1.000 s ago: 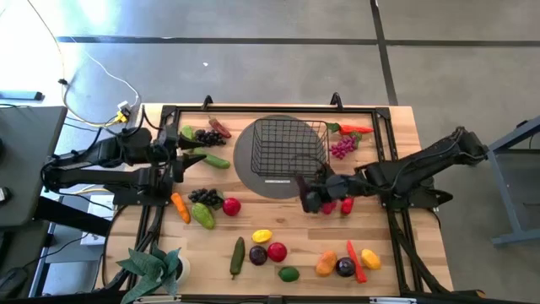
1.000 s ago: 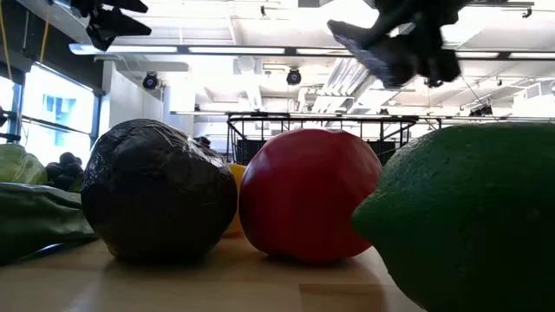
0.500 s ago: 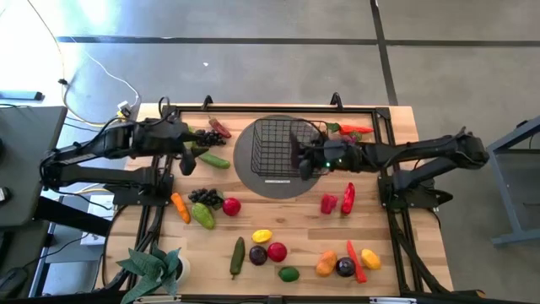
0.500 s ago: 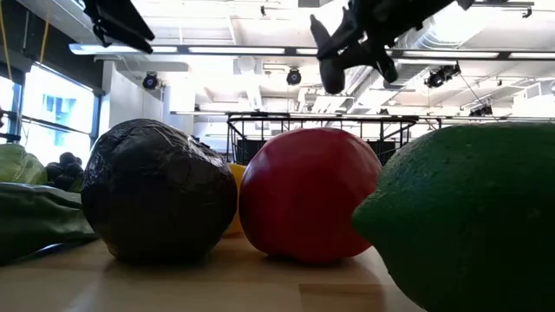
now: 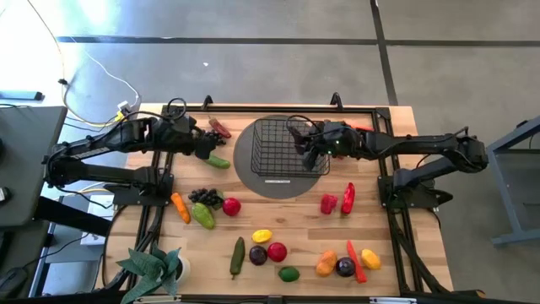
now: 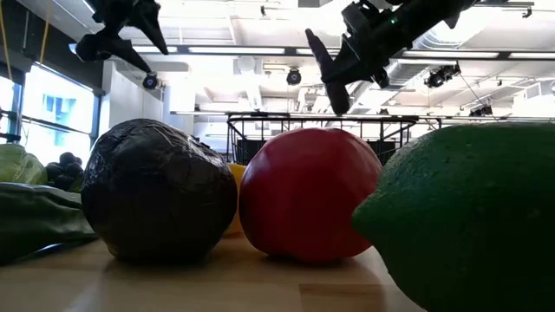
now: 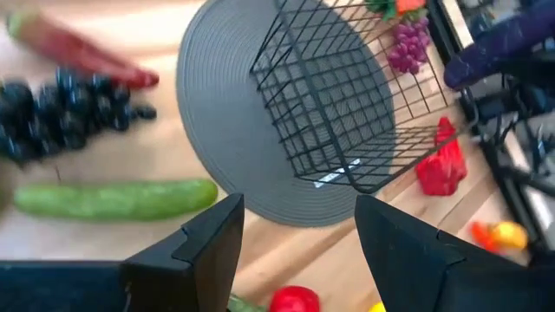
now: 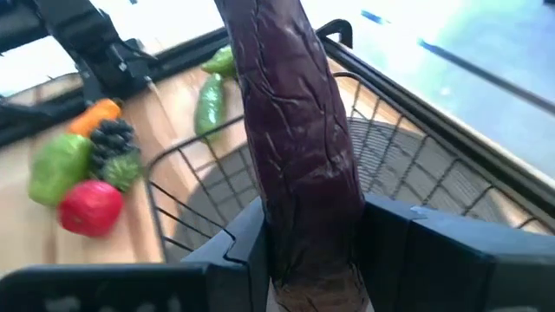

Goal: Build produce basket
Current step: Put the purple eggplant into the black mesh basket, then put the bottom green cucumber into the black mesh basket

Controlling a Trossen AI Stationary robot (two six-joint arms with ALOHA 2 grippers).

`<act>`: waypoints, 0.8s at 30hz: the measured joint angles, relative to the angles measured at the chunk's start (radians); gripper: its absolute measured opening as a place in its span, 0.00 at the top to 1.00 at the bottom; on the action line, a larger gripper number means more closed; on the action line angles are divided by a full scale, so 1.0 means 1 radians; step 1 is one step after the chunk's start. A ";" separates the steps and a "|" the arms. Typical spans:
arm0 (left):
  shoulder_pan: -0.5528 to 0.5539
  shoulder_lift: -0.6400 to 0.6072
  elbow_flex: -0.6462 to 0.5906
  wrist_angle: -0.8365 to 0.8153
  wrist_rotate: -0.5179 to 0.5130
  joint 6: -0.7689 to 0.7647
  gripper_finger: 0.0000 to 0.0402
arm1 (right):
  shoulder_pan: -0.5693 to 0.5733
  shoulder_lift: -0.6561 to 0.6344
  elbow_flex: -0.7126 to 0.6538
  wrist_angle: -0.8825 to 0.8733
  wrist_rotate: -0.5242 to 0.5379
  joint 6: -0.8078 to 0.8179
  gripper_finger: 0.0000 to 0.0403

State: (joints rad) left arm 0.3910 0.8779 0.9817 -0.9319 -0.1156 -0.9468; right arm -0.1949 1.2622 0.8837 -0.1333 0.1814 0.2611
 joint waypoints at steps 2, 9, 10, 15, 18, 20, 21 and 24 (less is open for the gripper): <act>0.007 0.014 0.000 -0.011 0.003 -0.045 0.47 | -0.008 0.000 0.000 -0.002 0.000 -0.035 0.70; 0.011 0.066 0.000 -0.068 -0.002 -0.196 0.47 | -0.022 0.000 0.000 -0.003 0.000 -0.068 0.57; 0.011 0.073 0.000 -0.075 -0.010 -0.216 0.47 | -0.022 0.000 0.000 -0.003 0.000 -0.063 0.55; 0.011 0.119 0.000 -0.085 -0.071 -0.254 0.47 | -0.022 0.000 0.000 -0.005 0.000 -0.087 0.51; 0.011 0.150 0.000 -0.085 -0.079 -0.212 0.47 | -0.022 0.000 0.000 -0.005 0.005 -0.087 0.51; 0.011 0.169 0.000 -0.084 -0.070 -0.136 0.47 | -0.022 0.000 0.000 -0.005 0.009 -0.087 0.51; 0.011 0.177 0.000 -0.083 -0.061 -0.075 0.47 | -0.022 0.000 0.000 -0.005 0.010 -0.087 0.51; 0.013 0.197 0.000 -0.069 -0.020 0.130 0.47 | -0.022 0.000 0.000 -0.005 0.010 -0.100 0.50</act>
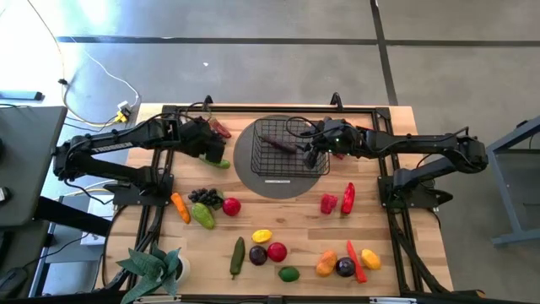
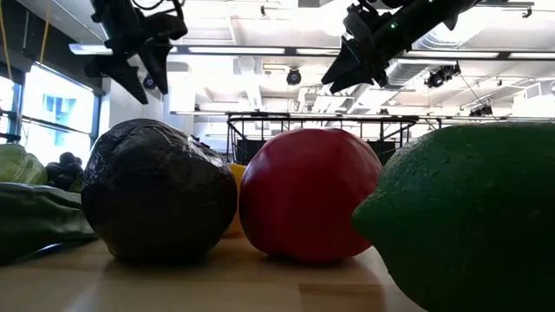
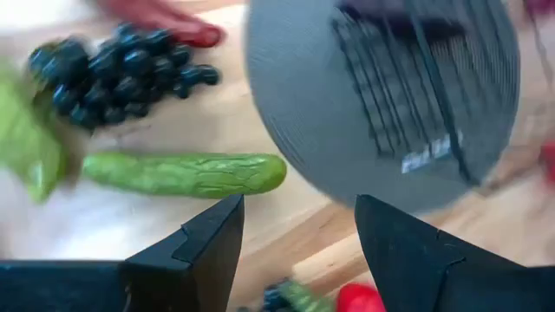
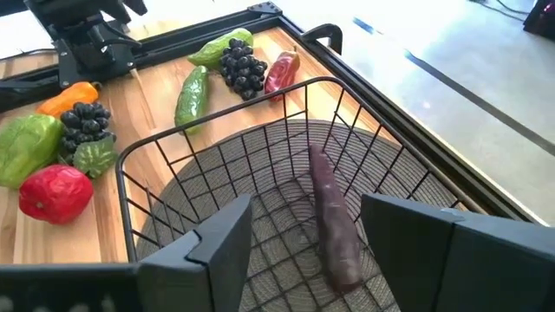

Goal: Build produce basket
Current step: Put the bottom green cucumber into the black mesh basket

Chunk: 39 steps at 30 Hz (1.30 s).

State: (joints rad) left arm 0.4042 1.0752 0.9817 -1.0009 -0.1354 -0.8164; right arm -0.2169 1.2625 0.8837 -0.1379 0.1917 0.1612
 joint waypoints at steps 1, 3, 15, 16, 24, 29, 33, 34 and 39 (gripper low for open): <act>0.003 0.004 0.000 0.003 0.013 0.064 0.47 | 0.000 0.000 0.000 0.000 0.001 -0.011 0.50; 0.012 0.013 0.000 0.011 0.040 0.191 0.47 | 0.000 0.000 0.000 0.000 0.002 -0.026 0.50; 0.056 0.142 0.000 0.011 0.042 0.916 0.47 | 0.000 0.000 0.000 0.000 0.002 -0.029 0.50; 0.056 0.156 0.000 0.011 0.042 0.954 0.47 | 0.000 0.000 0.000 0.000 0.002 -0.029 0.50; 0.056 0.288 0.000 0.004 0.042 1.163 0.47 | 0.000 0.000 0.000 0.000 0.003 -0.028 0.50; 0.056 0.375 0.000 -0.012 0.039 1.243 0.47 | 0.000 0.000 0.000 0.000 0.003 -0.028 0.50; 0.056 0.433 0.000 -0.017 -0.011 1.284 0.47 | 0.000 0.000 0.000 0.000 0.003 -0.028 0.50; 0.056 0.446 0.000 -0.017 -0.020 1.290 0.47 | 0.000 0.000 0.000 0.000 0.003 -0.028 0.50; 0.056 0.495 0.000 -0.018 -0.024 1.292 0.47 | 0.000 0.000 0.000 0.000 0.006 -0.027 0.50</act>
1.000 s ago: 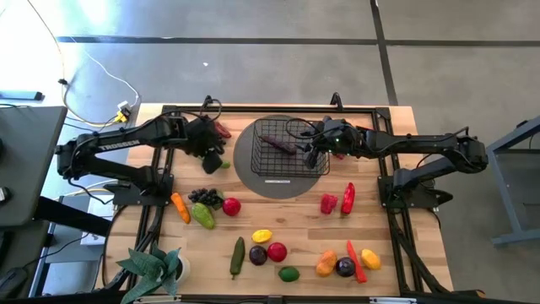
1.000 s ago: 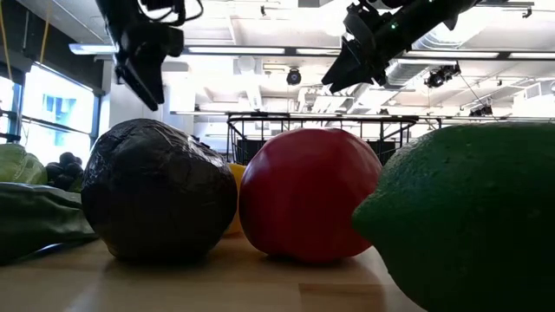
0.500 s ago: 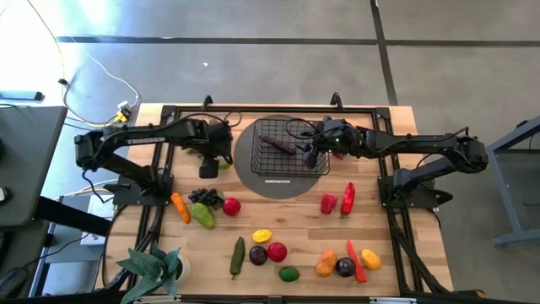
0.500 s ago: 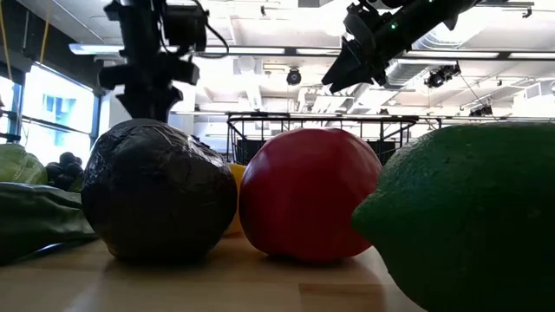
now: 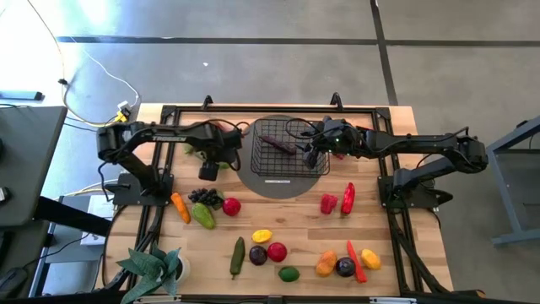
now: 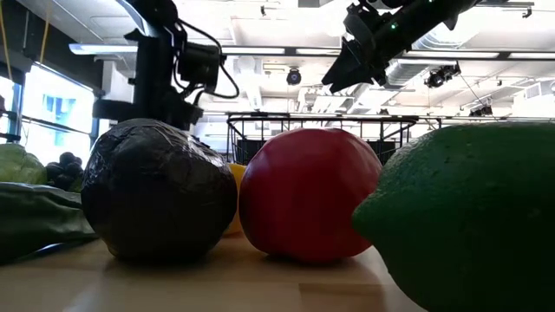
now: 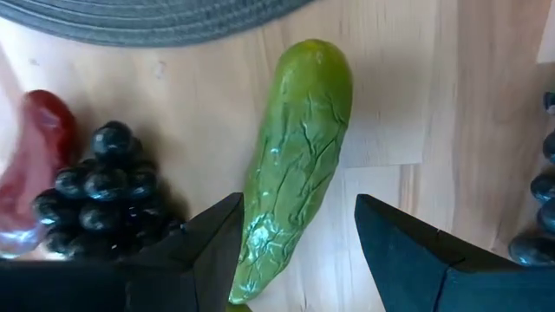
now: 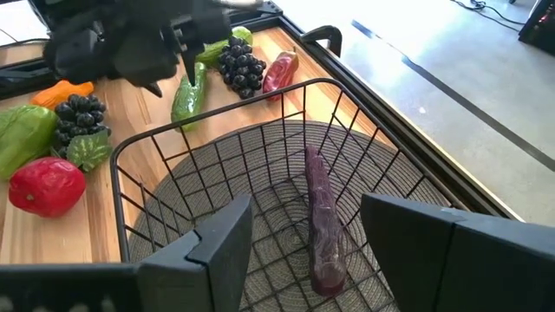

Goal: Build produce basket
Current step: Put the bottom green cucumber into the black mesh basket

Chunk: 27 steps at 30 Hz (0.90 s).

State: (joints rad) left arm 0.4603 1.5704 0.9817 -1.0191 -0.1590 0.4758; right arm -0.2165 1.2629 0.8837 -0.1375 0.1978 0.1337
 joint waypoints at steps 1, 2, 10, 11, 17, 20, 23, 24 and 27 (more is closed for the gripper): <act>0.000 0.009 0.000 0.001 0.000 0.004 0.47 | 0.000 0.000 0.000 0.000 0.000 0.000 0.50; 0.000 0.017 0.000 0.002 -0.001 0.010 0.47 | 0.000 0.000 0.000 0.000 0.000 0.000 0.50; 0.000 0.090 0.000 0.005 -0.010 0.051 0.47 | 0.000 0.000 0.000 0.000 0.000 0.001 0.50; 0.001 0.102 0.000 0.007 -0.010 0.052 0.47 | 0.000 0.000 0.000 0.000 0.000 0.006 0.50; 0.012 0.150 0.000 0.027 -0.028 0.035 0.48 | 0.000 0.000 0.000 0.000 -0.001 0.023 0.50; 0.012 0.159 0.000 0.025 -0.028 0.033 0.51 | 0.000 0.000 0.000 0.000 -0.001 0.023 0.50; 0.012 0.157 0.000 0.023 -0.025 0.033 0.60 | 0.000 0.000 0.000 0.000 -0.001 0.023 0.50; 0.012 0.157 0.000 0.021 -0.018 0.033 0.63 | 0.000 0.000 0.000 0.000 -0.001 0.023 0.50; 0.010 0.157 0.000 0.009 0.004 0.009 0.73 | 0.001 0.000 0.000 0.000 -0.003 0.023 0.50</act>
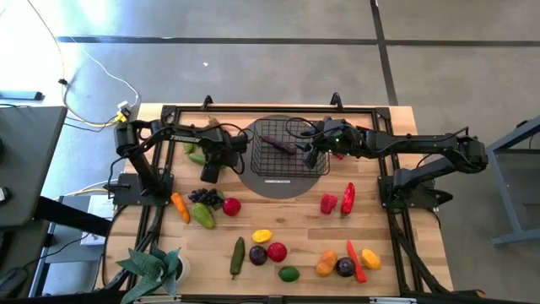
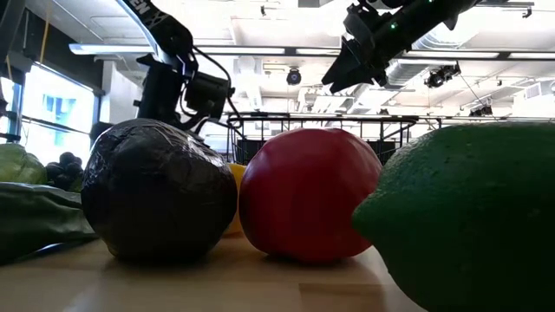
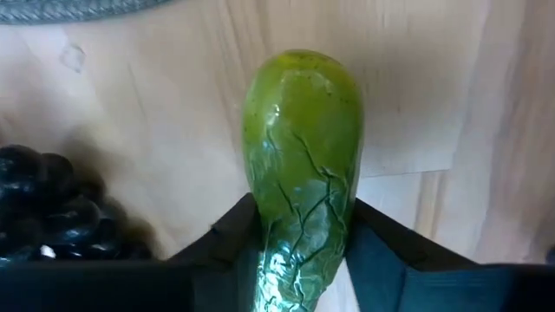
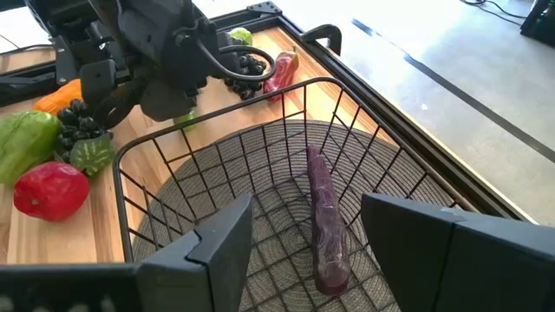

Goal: Build produce basket
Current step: Put the bottom green cucumber into the black mesh basket

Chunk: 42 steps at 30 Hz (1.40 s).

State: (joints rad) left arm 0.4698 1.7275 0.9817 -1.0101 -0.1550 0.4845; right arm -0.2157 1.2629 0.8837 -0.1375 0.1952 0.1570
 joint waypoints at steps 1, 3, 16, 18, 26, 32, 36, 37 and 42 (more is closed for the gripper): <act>-0.002 -0.001 0.000 -0.007 0.004 -0.011 0.74 | 0.000 0.000 0.000 0.000 -0.004 0.000 0.50; -0.008 -0.009 0.000 -0.024 0.008 -0.030 0.74 | 0.000 -0.002 0.000 -0.001 -0.005 0.000 0.50; -0.077 -0.271 0.041 -0.041 -0.013 -0.271 0.74 | 0.069 -0.115 0.001 -0.114 -0.013 0.128 0.50; -0.088 -0.318 0.074 -0.039 -0.040 -0.305 0.74 | 0.088 -0.131 0.001 -0.156 -0.013 0.185 0.50; -0.133 -0.428 0.263 -0.021 -0.159 -0.402 0.74 | 0.169 -0.161 0.001 -0.241 -0.013 0.419 0.50; -0.153 -0.436 0.337 0.147 -0.152 -0.403 0.74 | 0.243 -0.170 0.001 -0.292 -0.056 0.569 0.50; -0.152 -0.408 0.338 0.280 -0.072 -0.404 0.74 | 0.301 -0.170 0.001 -0.302 -0.057 0.625 0.50; -0.152 -0.398 0.338 0.303 -0.055 -0.405 0.74 | 0.314 -0.170 0.001 -0.302 -0.057 0.636 0.50; -0.153 -0.337 0.338 0.430 -0.028 -0.407 0.73 | 0.376 -0.170 0.001 -0.320 -0.057 0.704 0.50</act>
State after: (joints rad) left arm 0.3168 1.3907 1.3193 -0.5798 -0.1829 0.0776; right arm 0.1605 1.0927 0.8845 -0.4572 0.1383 0.8611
